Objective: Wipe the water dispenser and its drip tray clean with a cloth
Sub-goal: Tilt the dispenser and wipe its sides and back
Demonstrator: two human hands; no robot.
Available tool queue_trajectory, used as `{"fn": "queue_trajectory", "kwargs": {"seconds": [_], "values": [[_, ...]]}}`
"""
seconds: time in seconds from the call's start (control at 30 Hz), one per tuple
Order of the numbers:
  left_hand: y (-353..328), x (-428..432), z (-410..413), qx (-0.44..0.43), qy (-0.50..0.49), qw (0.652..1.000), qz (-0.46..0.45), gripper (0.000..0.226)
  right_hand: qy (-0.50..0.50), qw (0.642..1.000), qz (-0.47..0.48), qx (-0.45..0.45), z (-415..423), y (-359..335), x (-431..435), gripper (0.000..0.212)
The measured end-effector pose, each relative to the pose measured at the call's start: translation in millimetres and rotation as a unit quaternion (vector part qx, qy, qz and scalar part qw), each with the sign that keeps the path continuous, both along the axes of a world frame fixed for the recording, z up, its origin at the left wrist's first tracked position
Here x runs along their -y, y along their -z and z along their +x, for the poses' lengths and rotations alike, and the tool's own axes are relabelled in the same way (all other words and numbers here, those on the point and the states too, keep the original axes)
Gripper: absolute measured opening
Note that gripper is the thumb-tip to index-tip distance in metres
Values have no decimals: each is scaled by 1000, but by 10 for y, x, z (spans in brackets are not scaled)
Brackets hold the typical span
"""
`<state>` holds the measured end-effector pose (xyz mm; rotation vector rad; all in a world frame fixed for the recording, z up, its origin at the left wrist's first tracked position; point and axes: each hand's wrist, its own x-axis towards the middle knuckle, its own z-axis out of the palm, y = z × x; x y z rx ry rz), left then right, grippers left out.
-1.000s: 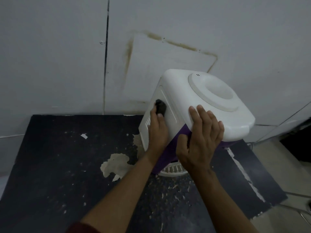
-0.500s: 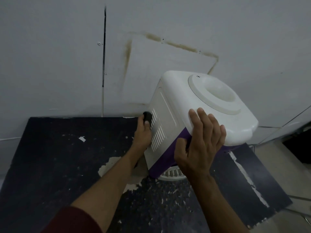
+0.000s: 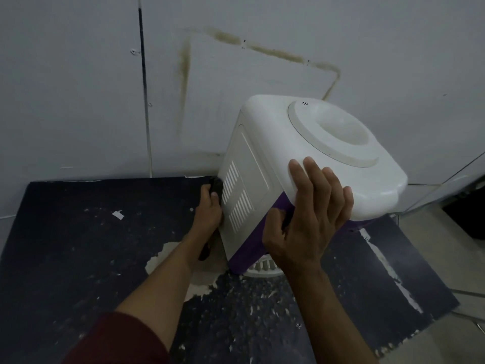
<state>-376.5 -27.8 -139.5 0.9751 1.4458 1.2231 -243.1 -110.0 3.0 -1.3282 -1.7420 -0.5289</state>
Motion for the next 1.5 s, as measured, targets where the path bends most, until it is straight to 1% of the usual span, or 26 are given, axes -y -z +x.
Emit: {"fn": "queue_trajectory", "kwargs": {"seconds": [0.1, 0.3, 0.43, 0.47, 0.57, 0.63, 0.8, 0.83, 0.9, 0.93, 1.0, 1.13, 1.2, 1.3, 1.37, 1.5], "values": [[124, 29, 96, 13, -20, 1000, -12, 27, 3, 1000, 5, 2, 6, 10, -19, 66], [186, 276, 287, 40, -48, 998, -28, 22, -2, 1000, -2, 1, 39, 23, -15, 68], [154, 532, 438, 83, -45, 994, -52, 37, 0, 1000, -5, 7, 22, -10, -6, 68], [149, 573, 475, 90, -48, 994, -50, 37, 2, 1000, -7, 9, 32, -8, -1, 68], [87, 632, 524, 91, -63, 994, -13, 27, -1, 1000, -11, 10, 16, -29, 20, 69], [7, 644, 552, 82, -66, 994, 11, 26, 0, 1000, -20, 13, 10, -39, 26, 69], [-487, 679, 570, 66, -56, 990, 110, 22, 3, 999, -24, 22, 37, -47, 52, 70], [-576, 688, 580, 81, -60, 989, 110, 24, 4, 999, -26, 22, 39, -46, 50, 69], [-641, 730, 628, 94, -77, 989, 82, 28, 2, 999, -32, 23, 36, -47, 56, 69], [-635, 787, 673, 105, -77, 988, 80, 27, 0, 999, -37, 23, 34, -51, 63, 70], [-596, 951, 797, 153, -66, 980, 109, 24, -5, 998, -52, 20, 37, -74, 84, 71], [-601, 1288, 956, 216, -46, 967, 124, 31, -16, 996, -87, 15, 61, -135, 147, 74], [-760, 1318, 929, 207, -49, 970, 120, 27, -25, 993, -111, 15, 80, -181, 197, 74], [-1103, 1178, 828, 157, -33, 980, 116, 21, -46, 988, -147, 6, 102, -252, 245, 72], [-1287, 1163, 793, 125, -24, 984, 126, 21, -50, 985, -166, -3, 120, -315, 274, 70], [-1162, 1352, 778, 64, -14, 990, 126, 21, -71, 975, -208, -16, 147, -389, 317, 67]]}}
